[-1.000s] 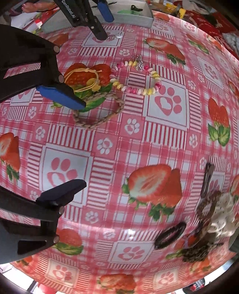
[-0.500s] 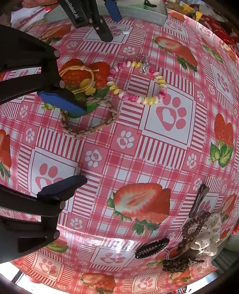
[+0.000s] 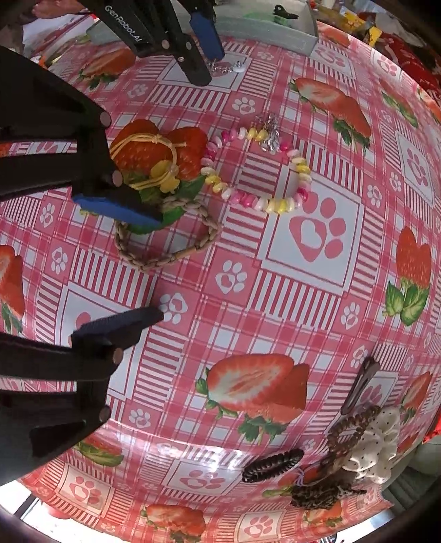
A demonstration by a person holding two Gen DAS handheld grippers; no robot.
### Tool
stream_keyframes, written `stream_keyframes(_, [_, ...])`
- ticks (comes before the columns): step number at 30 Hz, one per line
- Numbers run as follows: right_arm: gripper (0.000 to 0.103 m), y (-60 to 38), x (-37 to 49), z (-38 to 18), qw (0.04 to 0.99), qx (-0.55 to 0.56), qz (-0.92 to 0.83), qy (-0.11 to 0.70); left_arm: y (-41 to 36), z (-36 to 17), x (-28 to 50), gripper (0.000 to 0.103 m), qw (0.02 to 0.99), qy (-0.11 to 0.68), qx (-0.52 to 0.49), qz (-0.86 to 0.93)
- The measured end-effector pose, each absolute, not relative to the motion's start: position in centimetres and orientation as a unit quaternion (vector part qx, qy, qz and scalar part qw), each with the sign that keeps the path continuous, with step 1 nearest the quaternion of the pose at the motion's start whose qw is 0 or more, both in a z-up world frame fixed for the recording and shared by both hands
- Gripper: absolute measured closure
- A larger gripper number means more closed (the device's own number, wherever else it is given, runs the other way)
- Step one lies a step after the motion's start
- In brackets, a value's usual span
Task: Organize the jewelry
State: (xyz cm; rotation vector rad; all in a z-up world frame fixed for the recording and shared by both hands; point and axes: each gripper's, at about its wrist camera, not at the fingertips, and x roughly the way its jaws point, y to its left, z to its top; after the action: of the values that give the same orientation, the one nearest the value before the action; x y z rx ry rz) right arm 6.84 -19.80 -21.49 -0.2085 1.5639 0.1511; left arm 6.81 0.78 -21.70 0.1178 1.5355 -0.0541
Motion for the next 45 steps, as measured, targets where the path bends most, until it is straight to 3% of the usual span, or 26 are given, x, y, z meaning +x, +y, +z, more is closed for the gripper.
stream_keyframes(2, [0.060, -19.6, 6.6, -21.3, 0.702, -0.095, 0.070, 0.702, 0.4, -21.6, 6.6, 0.085, 0.716, 0.695, 0.053, -0.029])
stream_keyframes(9, [0.091, -19.8, 6.6, -21.0, 0.705, -0.081, 0.062, 0.702, 0.5, -21.2, 5.7, 0.086, 0.718, 0.694, 0.049, -0.040])
stream_keyframes(22, [0.094, -23.1, 6.0, -19.3, 0.706, 0.028, 0.066, 0.705, 2.2, -17.6, 4.2, 0.086, 0.732, 0.678, 0.032, -0.055])
stream_keyframes(31, [0.094, -23.8, 5.6, -17.4, 0.718, 0.042, 0.058, 0.692, 4.2, -14.4, 2.4, 0.086, 0.743, 0.666, 0.020, -0.065])
stream_keyframes(32, [0.093, -24.2, 5.8, -17.6, 0.719, 0.040, 0.056, 0.692, 4.7, -14.0, 2.2, 0.086, 0.743, 0.666, 0.020, -0.065])
stream_keyframes(34, [0.083, -23.8, 6.1, -18.2, 0.715, 0.036, 0.054, 0.696, 5.3, -13.7, 1.8, 0.086, 0.743, 0.666, 0.019, -0.064])
stream_keyframes(36, [0.036, -23.3, 6.2, -19.2, 0.715, 0.022, 0.052, 0.697, 5.1, -14.1, 1.8, 0.086, 0.742, 0.667, 0.020, -0.062])
stream_keyframes(40, [0.035, -22.5, 6.1, -20.0, 0.714, 0.000, 0.057, 0.698, 4.7, -14.8, 1.7, 0.086, 0.740, 0.670, 0.022, -0.059])
stream_keyframes(45, [0.045, -22.0, 5.9, -21.3, 0.710, -0.028, 0.050, 0.702, 4.4, -16.0, 2.4, 0.086, 0.737, 0.674, 0.026, -0.039])
